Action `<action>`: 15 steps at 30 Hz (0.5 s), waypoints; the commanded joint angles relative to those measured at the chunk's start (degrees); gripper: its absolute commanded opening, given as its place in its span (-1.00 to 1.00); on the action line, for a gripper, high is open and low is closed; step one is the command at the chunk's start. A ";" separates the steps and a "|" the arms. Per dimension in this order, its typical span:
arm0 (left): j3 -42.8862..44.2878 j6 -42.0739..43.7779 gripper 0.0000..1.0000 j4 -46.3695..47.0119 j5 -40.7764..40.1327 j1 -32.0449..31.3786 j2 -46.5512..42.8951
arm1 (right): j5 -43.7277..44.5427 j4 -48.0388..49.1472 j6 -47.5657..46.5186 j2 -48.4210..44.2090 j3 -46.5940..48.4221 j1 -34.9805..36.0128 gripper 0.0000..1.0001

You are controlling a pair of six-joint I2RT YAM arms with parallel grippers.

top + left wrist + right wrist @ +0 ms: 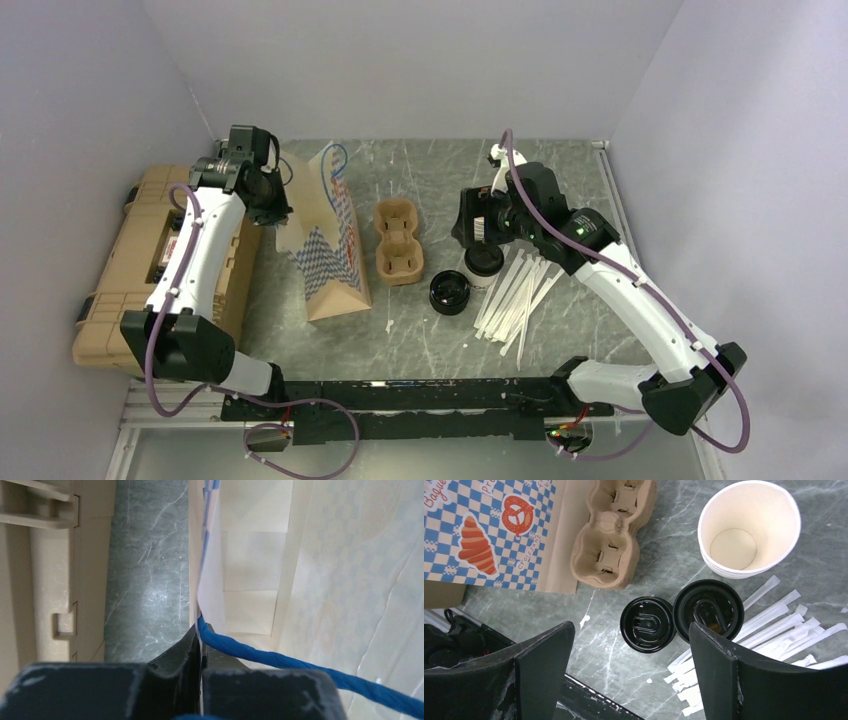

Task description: Pack the takeout coffee

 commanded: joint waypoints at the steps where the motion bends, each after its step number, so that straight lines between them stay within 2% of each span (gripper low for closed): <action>1: -1.56 1.08 -0.92 3.14 1.61 0.23 -2.85 | -3.13 1.86 -0.30 1.67 3.00 1.08 0.75; 2: -1.74 1.10 -0.99 3.24 1.65 0.23 -3.11 | -3.41 1.85 -0.34 2.28 3.49 1.62 0.73; 8: -2.72 1.53 -1.00 3.24 2.01 0.23 -5.17 | 0.18 0.90 -0.69 8.16 8.53 7.41 0.66; 15: -2.48 2.05 -1.00 2.05 2.53 0.23 -7.58 | 0.79 0.95 -1.75 18.21 14.01 8.52 0.31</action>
